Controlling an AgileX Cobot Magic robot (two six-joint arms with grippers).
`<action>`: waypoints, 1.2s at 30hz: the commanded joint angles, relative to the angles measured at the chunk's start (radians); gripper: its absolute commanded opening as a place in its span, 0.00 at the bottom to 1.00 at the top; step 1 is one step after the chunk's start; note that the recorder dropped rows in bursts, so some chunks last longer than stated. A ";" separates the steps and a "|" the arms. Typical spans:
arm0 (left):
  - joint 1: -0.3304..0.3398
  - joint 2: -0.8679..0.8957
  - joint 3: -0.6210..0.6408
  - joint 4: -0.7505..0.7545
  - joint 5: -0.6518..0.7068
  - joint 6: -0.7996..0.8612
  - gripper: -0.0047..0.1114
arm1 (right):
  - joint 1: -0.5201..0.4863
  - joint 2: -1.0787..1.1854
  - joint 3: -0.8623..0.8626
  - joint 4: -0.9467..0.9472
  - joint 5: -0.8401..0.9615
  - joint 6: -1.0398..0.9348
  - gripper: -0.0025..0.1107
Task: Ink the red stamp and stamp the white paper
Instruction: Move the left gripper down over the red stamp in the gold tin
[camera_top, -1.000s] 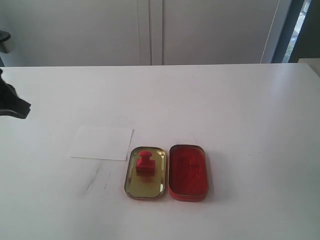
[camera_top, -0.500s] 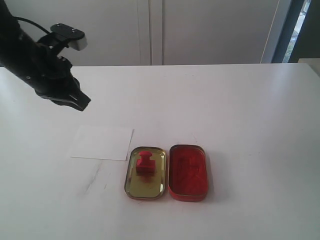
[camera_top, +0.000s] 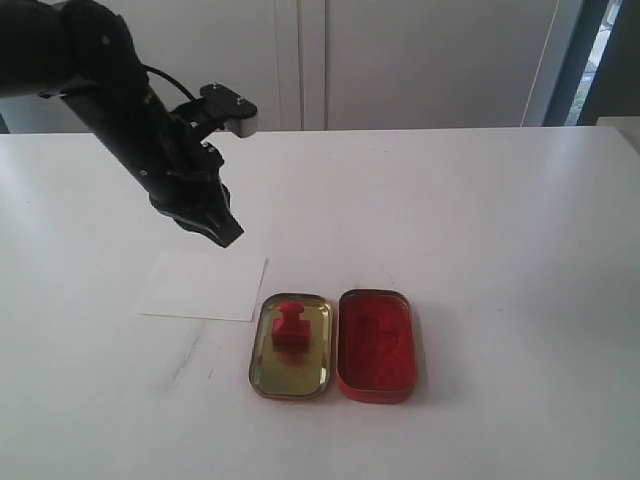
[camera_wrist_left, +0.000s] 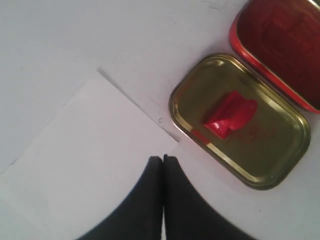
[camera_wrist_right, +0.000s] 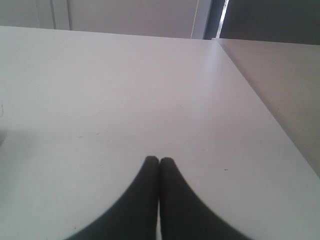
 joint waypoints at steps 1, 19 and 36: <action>-0.026 0.033 -0.037 -0.022 0.047 0.053 0.04 | -0.003 -0.006 0.006 -0.008 -0.014 0.000 0.02; -0.073 0.188 -0.252 -0.091 0.305 0.282 0.04 | -0.003 -0.006 0.006 -0.008 -0.014 0.000 0.02; -0.180 0.218 -0.254 0.072 0.313 0.360 0.04 | -0.003 -0.006 0.006 -0.008 -0.014 0.000 0.02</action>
